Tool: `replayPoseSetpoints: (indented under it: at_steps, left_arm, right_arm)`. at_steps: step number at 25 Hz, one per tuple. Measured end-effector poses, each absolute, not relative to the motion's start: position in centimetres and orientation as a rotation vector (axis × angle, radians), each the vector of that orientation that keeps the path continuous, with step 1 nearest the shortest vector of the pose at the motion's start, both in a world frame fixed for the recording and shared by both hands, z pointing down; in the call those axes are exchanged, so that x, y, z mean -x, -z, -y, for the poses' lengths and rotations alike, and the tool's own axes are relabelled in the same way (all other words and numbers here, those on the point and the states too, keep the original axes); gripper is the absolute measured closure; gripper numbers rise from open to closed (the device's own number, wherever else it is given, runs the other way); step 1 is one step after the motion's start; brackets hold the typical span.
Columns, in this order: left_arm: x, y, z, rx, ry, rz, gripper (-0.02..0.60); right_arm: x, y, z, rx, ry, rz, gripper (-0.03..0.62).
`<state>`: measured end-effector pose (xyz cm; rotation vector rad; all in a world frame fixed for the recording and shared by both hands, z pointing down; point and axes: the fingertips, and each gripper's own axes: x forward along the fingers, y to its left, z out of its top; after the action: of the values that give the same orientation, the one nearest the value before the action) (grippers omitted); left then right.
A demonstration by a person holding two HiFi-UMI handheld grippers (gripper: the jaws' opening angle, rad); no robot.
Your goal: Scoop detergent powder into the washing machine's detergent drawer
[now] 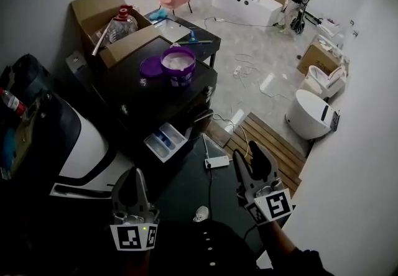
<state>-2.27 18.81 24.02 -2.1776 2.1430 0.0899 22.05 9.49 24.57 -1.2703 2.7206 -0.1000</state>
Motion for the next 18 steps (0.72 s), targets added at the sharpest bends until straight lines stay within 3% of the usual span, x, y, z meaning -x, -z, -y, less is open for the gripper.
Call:
replayPoseSetpoints:
  at_steps: [18]
  left_arm:
    - [8.5,-24.2,-9.8,2.18,-0.115,-2.134,0.568]
  right_arm:
    - [-15.3,-24.6,-0.3,1.282,0.094,-2.737,0.414]
